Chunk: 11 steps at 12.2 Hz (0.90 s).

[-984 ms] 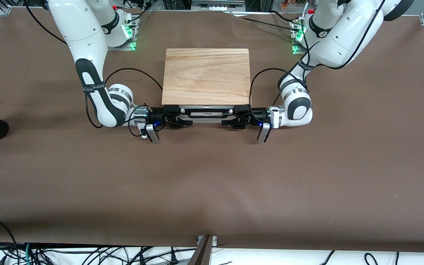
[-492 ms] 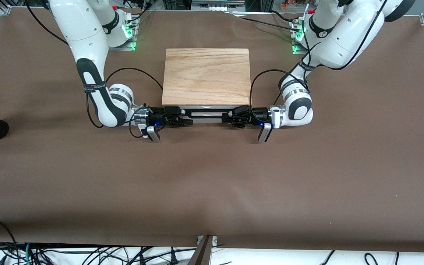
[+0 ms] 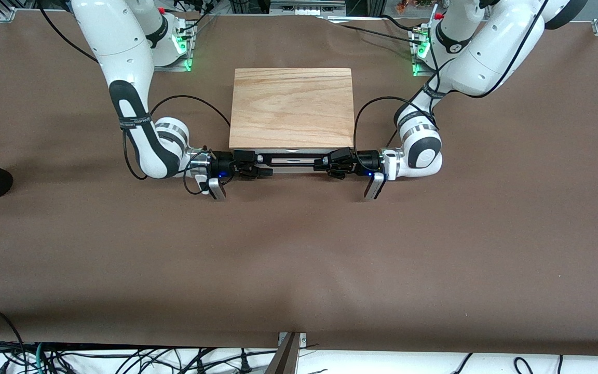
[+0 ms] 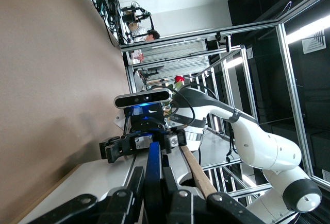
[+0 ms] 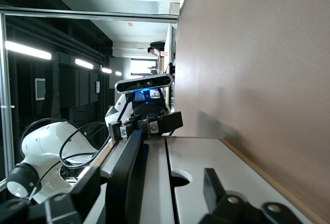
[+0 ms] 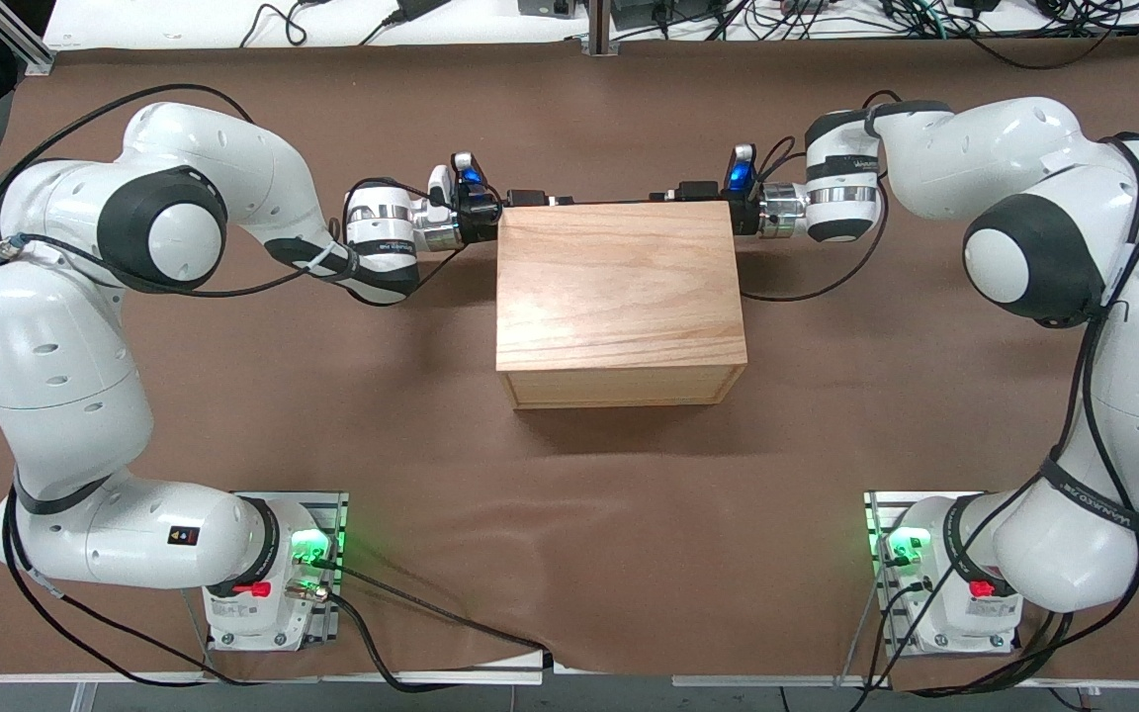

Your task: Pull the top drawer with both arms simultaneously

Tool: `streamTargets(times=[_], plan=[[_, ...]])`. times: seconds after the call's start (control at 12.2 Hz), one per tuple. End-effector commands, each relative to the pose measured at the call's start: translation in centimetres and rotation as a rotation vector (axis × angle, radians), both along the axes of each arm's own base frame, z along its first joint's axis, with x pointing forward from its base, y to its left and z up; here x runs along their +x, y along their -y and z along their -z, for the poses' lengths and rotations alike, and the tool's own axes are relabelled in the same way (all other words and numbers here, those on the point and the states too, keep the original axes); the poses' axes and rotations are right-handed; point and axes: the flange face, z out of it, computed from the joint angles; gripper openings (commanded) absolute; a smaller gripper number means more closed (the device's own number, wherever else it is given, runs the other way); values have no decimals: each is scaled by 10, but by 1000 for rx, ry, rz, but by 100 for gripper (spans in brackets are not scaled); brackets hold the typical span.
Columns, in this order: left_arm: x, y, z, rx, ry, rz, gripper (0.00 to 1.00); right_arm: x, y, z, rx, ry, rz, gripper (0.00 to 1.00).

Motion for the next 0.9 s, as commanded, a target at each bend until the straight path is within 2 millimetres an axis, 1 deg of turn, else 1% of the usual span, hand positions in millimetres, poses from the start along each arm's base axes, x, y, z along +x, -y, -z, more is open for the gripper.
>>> streamTargets(times=[0.0,0.25,0.33,0.41,0.57,0.66,0.82], plan=[[-46,1,25,52,5,54,0,-6,-54,-23,-2,24,-44,77],[-43,0,26,58,-19,48,0,-3,-56,-31,-3,39,-40,77],[-41,1,24,56,-36,50,0,-5,-61,-34,0,41,-44,77],[-39,1,23,54,-39,50,0,-2,-64,-45,8,50,-46,77],[-36,1,21,53,-37,47,0,-5,-76,-59,18,40,-61,77],[-36,1,21,53,-37,47,0,-1,-77,-62,11,34,-53,78],[-37,1,22,53,-38,48,0,-1,-80,-64,7,38,-55,77]])
